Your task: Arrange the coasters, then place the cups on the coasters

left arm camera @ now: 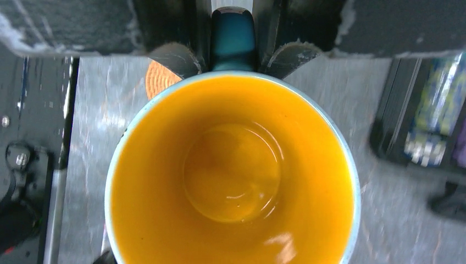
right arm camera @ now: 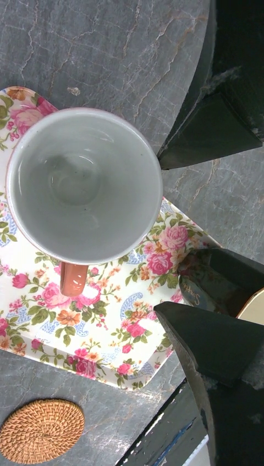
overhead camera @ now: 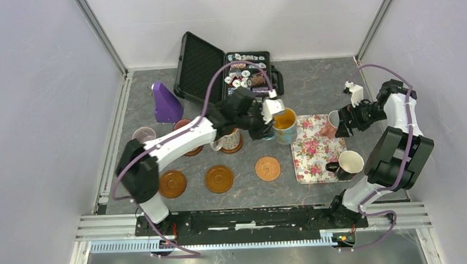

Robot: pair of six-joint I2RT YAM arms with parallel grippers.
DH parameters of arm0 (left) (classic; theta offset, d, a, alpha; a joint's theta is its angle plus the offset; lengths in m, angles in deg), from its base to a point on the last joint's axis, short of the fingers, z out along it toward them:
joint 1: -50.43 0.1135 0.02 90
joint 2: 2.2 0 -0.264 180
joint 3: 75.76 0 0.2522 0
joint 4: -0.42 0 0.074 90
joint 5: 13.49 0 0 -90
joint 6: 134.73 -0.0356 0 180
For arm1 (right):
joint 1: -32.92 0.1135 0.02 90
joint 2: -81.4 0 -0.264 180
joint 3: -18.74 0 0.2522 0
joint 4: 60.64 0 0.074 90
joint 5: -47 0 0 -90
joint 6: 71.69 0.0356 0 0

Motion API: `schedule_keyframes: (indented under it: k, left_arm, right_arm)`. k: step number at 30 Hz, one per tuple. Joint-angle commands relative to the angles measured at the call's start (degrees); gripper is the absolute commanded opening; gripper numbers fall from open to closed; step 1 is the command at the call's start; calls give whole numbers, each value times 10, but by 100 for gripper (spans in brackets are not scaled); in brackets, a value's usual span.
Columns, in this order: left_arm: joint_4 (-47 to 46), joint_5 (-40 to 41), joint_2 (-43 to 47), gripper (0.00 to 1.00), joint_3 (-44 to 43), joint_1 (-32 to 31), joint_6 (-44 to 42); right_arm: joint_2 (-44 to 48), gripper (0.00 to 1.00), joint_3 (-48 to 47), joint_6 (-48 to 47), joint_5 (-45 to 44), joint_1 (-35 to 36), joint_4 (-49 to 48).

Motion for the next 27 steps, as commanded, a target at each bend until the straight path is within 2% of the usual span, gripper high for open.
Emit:
schedule_keyframes:
  k: [1,7,15,21,27]
  left_arm:
    - [1,-31,147,2,92,27,-61]
    - [50,-3,316,2,252,62,-73]
    - [63,121,498,2,404,65,7]
    - [144,157,590,2,451,65,-31]
    - [179,156,602,2,475,65,-53]
  right_arm:
    - [20,98,-21,4,10,3,3]
    - [23,98,-22,17,1,3,-8]
    - [19,98,-23,40,-3,4,-23]
    - [14,98,-21,49,-7,4,-33]
    - [11,98,-20,52,-10,4,-39]
